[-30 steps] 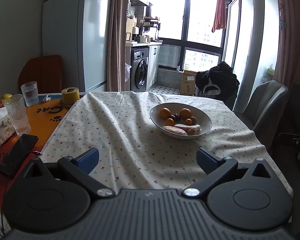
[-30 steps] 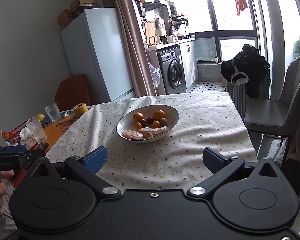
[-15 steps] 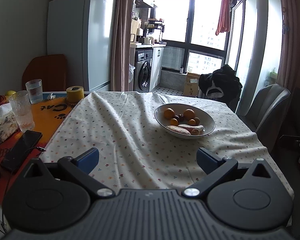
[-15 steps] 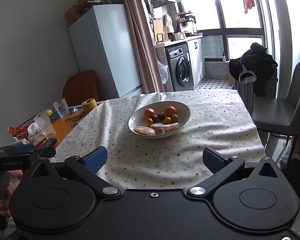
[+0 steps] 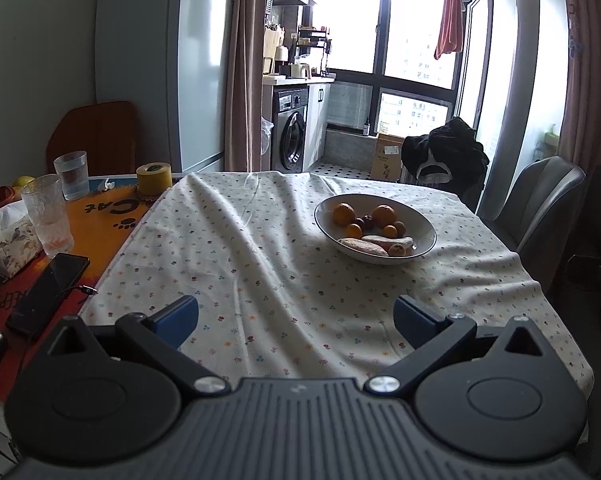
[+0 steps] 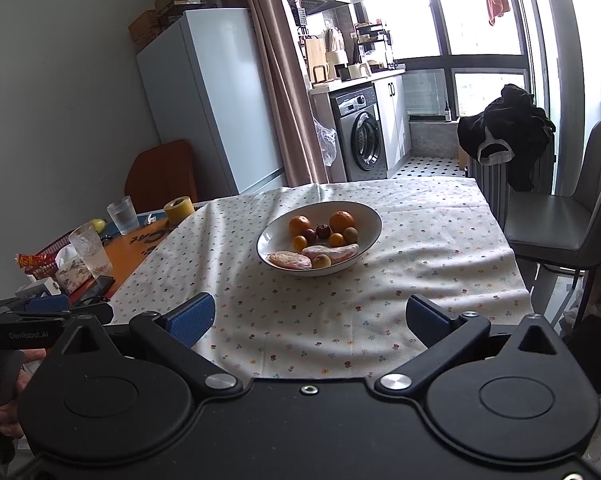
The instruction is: Organize fruits
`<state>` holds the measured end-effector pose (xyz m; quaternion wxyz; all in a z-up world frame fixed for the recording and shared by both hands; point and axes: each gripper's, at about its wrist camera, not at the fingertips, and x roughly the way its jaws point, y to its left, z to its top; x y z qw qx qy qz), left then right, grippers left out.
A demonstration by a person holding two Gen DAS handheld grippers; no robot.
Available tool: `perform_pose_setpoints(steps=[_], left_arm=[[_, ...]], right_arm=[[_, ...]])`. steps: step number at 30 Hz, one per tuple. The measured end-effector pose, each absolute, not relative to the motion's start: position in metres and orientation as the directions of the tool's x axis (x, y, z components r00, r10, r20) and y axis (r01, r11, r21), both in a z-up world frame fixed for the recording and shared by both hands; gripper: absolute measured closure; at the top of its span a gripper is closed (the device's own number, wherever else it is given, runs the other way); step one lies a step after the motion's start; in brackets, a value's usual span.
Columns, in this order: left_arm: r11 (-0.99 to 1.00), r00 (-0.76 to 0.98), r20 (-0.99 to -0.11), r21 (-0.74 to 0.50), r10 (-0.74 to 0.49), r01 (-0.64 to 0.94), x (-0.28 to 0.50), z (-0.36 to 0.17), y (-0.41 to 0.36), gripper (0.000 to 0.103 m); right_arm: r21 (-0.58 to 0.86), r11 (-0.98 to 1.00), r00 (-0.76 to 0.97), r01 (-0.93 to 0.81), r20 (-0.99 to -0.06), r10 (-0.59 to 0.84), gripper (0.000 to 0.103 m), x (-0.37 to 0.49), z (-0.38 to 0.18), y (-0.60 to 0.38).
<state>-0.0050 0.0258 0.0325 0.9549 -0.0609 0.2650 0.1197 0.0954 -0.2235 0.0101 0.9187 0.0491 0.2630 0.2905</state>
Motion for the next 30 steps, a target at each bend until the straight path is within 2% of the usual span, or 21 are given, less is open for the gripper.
perform_pose_setpoints(steps=[30], left_arm=[[0.973,0.830,-0.528,-0.035,0.177,-0.230,-0.0063,0.0284,0.0175,0.000]], right_arm=[[0.204,0.831,0.694,-0.517,-0.468,0.547,0.000,0.0914,0.0117,-0.2160]])
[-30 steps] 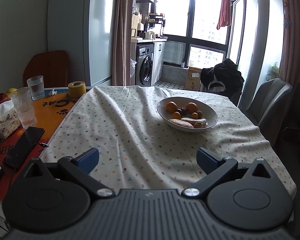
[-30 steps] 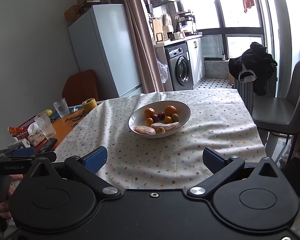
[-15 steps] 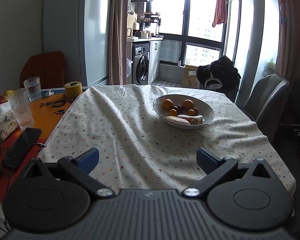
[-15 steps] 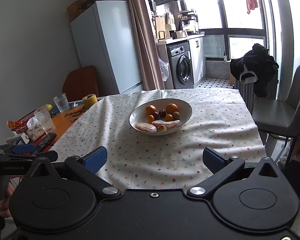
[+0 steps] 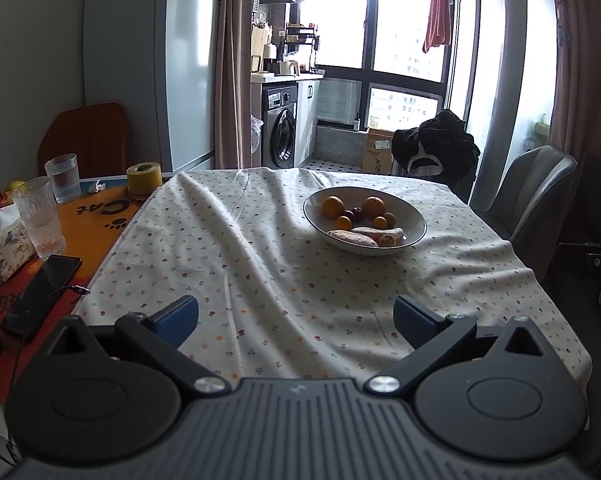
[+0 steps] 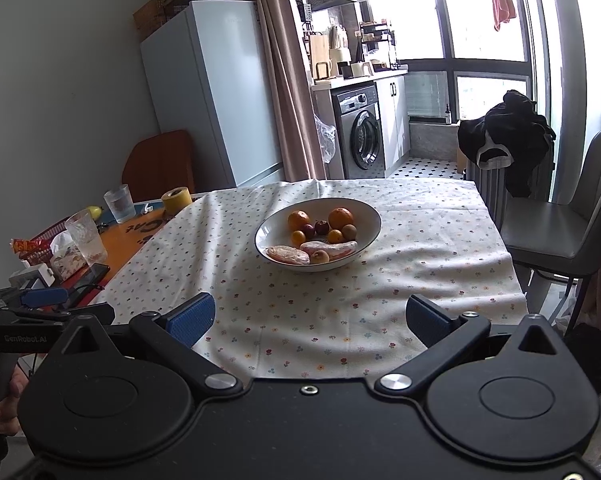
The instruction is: Organize fruits
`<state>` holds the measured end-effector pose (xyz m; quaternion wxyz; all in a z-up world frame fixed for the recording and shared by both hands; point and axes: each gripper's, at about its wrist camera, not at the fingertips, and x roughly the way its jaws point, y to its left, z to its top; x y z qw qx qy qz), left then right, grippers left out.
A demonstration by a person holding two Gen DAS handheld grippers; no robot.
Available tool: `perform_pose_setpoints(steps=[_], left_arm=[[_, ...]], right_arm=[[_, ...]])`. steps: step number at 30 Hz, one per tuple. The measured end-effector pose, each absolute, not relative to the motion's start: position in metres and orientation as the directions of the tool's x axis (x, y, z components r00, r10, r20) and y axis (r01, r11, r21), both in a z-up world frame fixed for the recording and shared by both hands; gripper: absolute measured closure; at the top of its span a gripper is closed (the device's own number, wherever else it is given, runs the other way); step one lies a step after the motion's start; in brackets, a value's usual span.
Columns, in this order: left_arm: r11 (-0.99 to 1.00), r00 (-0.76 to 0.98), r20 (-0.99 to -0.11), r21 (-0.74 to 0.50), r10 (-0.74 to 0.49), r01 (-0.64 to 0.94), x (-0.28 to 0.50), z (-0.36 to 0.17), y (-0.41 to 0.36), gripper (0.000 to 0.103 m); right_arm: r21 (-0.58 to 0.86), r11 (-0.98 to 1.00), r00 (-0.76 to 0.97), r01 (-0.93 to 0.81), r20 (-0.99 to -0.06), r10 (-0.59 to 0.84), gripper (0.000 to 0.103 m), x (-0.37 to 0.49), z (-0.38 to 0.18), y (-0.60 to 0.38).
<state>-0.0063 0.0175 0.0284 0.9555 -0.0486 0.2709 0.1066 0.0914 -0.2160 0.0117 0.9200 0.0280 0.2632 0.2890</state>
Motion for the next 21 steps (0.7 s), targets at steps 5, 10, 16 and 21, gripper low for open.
perform_pose_setpoints(steps=[5,10,16,21], left_arm=[[0.974,0.828,-0.533,-0.036,0.172,-0.225,-0.0059,0.0280,0.0163,0.000],[0.973,0.821,-0.543,-0.031,0.176,-0.228,-0.0047,0.0263,0.0164,0.000],[0.973,0.825,-0.538,-0.036,0.174,-0.229,-0.0064,0.0285,0.0168,0.000],[0.972,0.826,-0.536,-0.042,0.172,-0.230,-0.0079,0.0301,0.0179,0.000]], right_arm=[[0.203,0.830,0.693,-0.519,-0.468,0.548,0.000,0.0911,0.0120,-0.2163],[0.202,0.829,0.689,-0.522,-0.472,0.550,0.000,0.0908,0.0118,-0.2159],[0.185,0.834,0.697,-0.520,-0.473,0.539,0.000,0.0903,0.0118,-0.2146],[0.186,0.834,0.699,-0.520,-0.469,0.540,0.000,0.0893,0.0133,-0.2140]])
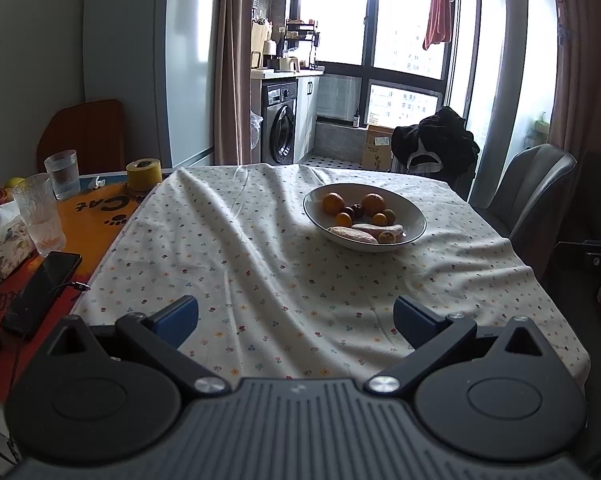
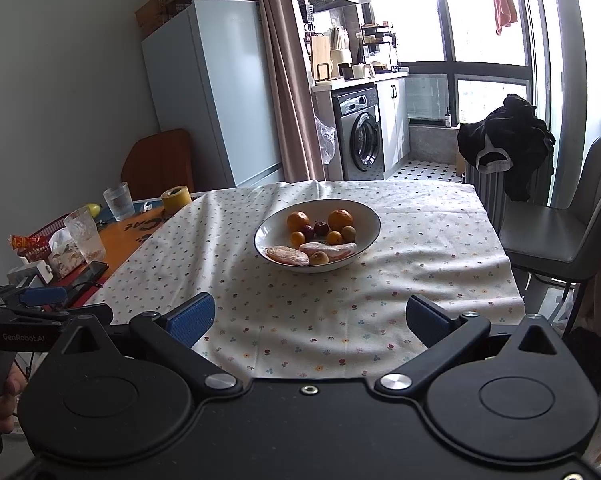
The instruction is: Organize fruits
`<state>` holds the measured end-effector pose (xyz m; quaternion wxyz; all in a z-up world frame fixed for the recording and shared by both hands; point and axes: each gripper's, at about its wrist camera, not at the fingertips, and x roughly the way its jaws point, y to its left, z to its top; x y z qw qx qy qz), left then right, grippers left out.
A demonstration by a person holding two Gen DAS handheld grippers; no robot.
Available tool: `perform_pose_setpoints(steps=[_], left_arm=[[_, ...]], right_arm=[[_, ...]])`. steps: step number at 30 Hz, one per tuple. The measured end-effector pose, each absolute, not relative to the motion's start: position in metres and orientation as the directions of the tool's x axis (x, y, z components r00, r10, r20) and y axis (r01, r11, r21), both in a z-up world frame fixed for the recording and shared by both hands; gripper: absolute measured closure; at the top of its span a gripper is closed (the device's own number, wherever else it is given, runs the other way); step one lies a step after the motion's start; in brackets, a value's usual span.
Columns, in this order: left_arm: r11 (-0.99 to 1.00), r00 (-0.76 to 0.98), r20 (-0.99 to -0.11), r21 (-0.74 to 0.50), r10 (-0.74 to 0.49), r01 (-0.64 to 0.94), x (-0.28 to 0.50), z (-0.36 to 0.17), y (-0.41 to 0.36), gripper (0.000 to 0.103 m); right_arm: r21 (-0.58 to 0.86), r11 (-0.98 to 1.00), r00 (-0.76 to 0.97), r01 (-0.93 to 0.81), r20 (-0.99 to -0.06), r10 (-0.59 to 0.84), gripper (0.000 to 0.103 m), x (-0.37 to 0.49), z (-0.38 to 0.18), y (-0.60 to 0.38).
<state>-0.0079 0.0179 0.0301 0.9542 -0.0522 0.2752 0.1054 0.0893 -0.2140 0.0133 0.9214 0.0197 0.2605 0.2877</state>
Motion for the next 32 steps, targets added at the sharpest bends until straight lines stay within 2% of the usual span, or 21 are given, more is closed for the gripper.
perform_pose_setpoints(steps=[32], left_arm=[[0.976,0.841,-0.519,-0.049,0.156,-0.212,-0.0117,0.0395,0.0154,0.000]], right_arm=[[0.161,0.837,0.704,-0.523,-0.472,0.531,0.000,0.0867,0.0156,-0.2113]])
